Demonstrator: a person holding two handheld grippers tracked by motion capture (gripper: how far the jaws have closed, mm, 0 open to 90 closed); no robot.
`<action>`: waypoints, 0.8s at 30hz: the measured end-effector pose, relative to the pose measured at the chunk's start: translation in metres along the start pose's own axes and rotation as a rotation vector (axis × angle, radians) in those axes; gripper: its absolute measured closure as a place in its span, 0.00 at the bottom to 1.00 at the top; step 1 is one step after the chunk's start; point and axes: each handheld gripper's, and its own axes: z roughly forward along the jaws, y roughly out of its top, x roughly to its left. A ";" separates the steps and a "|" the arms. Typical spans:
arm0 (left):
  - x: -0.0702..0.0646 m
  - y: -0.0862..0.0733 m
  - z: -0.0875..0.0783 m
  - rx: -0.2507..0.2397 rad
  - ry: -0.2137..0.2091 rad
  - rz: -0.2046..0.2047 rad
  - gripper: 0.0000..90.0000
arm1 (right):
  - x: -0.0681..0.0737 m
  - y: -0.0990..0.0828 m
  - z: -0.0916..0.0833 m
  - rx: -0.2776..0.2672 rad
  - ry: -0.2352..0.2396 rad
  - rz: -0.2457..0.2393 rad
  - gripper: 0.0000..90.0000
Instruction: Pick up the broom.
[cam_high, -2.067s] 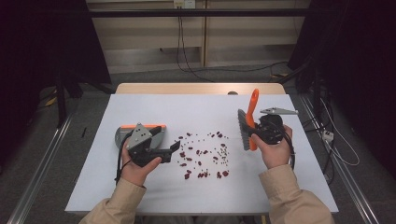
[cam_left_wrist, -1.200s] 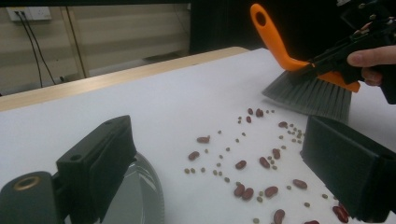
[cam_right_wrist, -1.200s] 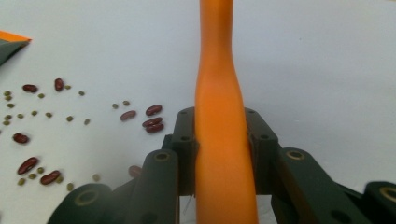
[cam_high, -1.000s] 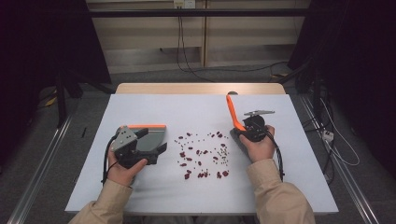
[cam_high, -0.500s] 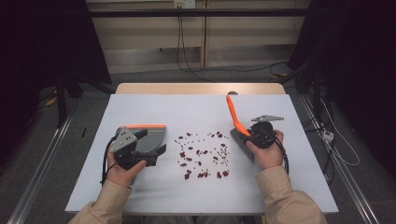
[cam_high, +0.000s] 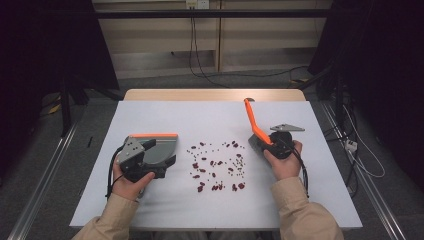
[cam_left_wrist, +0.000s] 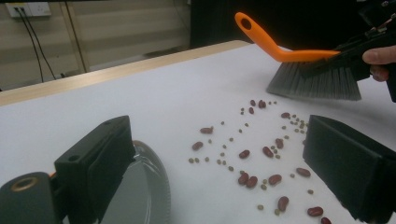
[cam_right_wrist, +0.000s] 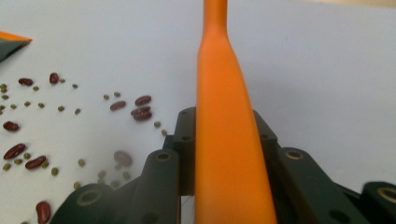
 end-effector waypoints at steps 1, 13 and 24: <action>0.000 0.000 0.000 -0.001 0.002 -0.003 0.09 | 0.001 0.002 0.000 -0.013 -0.002 -0.001 0.80; 0.000 -0.002 -0.001 0.007 0.001 0.002 0.10 | 0.009 0.005 0.006 0.028 0.013 -0.027 0.67; 0.000 -0.002 0.000 0.008 0.000 0.001 0.10 | 0.003 0.018 0.010 0.128 -0.002 0.001 0.79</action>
